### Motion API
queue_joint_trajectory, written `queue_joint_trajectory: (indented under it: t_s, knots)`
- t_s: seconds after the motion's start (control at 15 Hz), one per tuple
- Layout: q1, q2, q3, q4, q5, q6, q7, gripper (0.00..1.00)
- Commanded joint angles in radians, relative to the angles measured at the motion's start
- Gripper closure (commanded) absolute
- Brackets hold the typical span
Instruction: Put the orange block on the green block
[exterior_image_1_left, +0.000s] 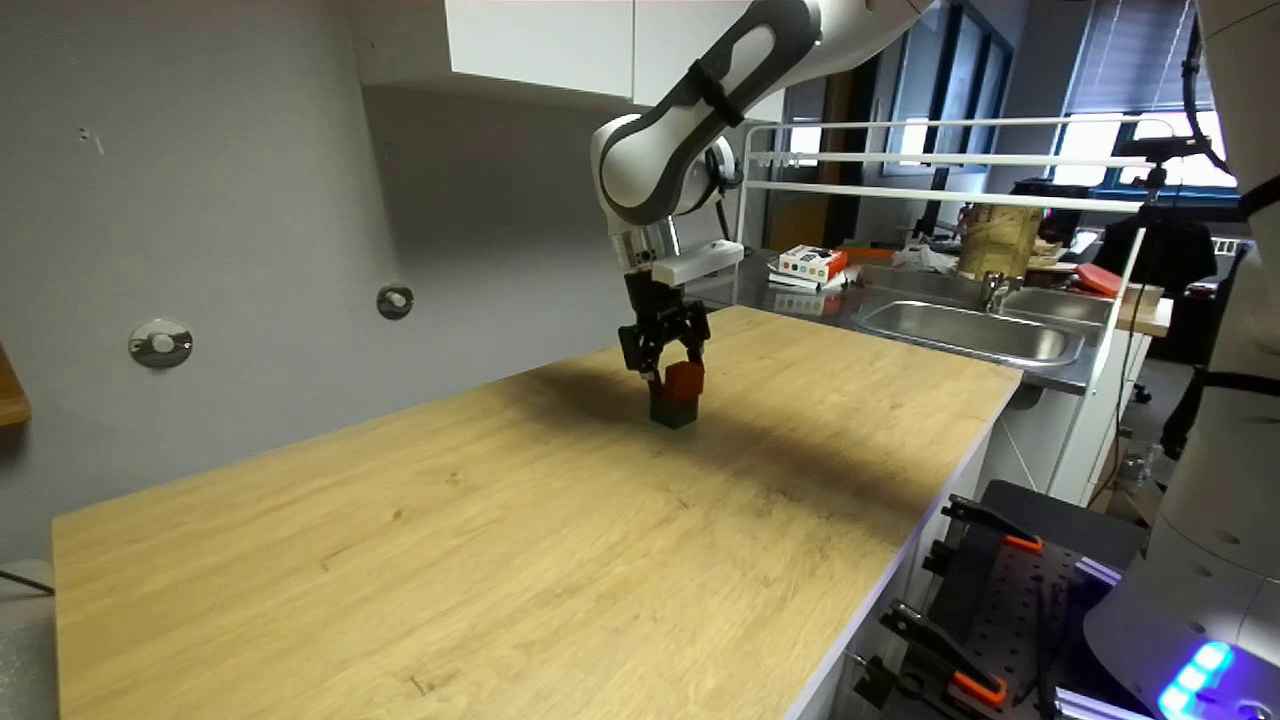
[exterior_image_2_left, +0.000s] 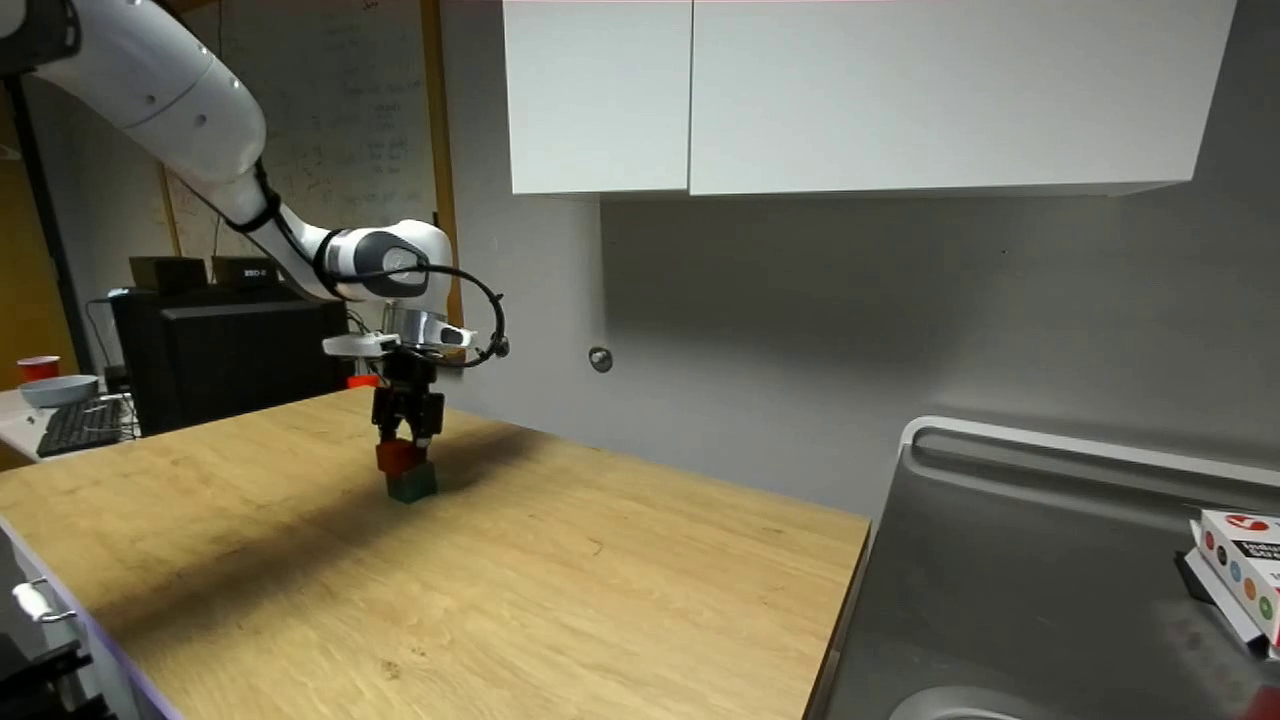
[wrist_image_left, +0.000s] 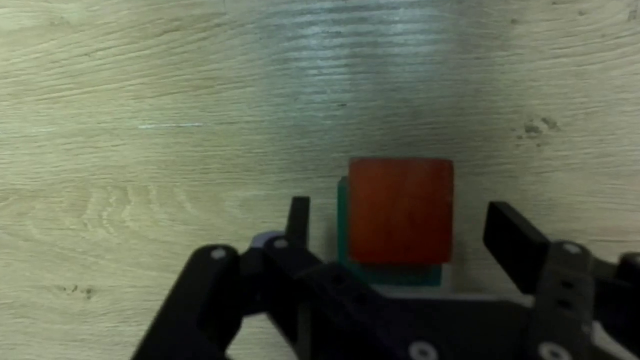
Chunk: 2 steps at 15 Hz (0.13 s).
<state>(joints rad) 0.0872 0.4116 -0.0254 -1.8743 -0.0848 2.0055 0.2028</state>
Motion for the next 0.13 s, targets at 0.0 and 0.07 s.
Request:
queue_joint_trajectory:
  t_s: [0.0,0.07]
  knots:
    - [0.007,0.015,0.004,0.043,-0.017,-0.046,0.021,0.0]
    - [0.009,0.012,0.001,0.043,-0.022,-0.046,0.03,0.0]
